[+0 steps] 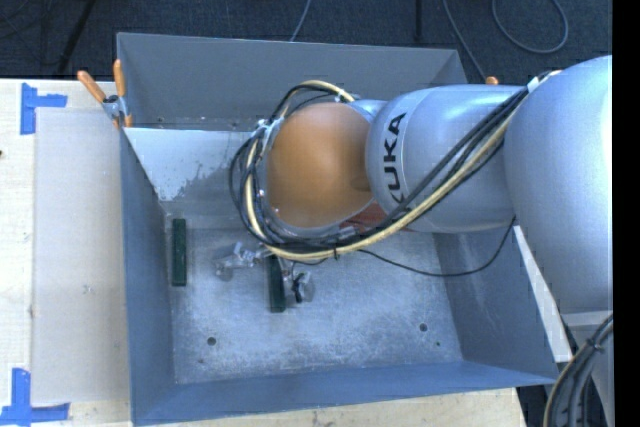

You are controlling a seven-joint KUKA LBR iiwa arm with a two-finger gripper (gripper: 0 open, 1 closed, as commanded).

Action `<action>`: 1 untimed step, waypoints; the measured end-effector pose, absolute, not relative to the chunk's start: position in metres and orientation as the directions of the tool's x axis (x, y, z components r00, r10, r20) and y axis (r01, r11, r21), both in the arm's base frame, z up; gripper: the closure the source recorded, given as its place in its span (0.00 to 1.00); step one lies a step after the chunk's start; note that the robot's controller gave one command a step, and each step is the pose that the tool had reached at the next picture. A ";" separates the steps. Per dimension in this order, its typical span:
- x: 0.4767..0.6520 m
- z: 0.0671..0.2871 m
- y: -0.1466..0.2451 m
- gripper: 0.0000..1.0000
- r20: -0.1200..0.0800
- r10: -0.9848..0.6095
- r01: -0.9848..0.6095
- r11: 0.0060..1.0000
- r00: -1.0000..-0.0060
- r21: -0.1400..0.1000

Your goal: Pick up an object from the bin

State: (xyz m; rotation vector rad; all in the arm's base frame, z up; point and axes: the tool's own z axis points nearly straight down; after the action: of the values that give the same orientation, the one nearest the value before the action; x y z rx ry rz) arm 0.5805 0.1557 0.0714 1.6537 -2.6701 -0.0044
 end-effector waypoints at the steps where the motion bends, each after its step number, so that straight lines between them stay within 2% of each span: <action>1: 0.581 0.072 0.154 1.00 -0.001 -0.893 -0.893 0.450 -0.450 0.003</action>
Offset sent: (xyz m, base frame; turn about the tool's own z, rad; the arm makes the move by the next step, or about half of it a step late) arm 0.0000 0.0000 0.0000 0.0000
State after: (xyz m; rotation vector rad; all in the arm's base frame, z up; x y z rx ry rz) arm 0.5811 0.1544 0.0718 1.6475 -2.6741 -0.0040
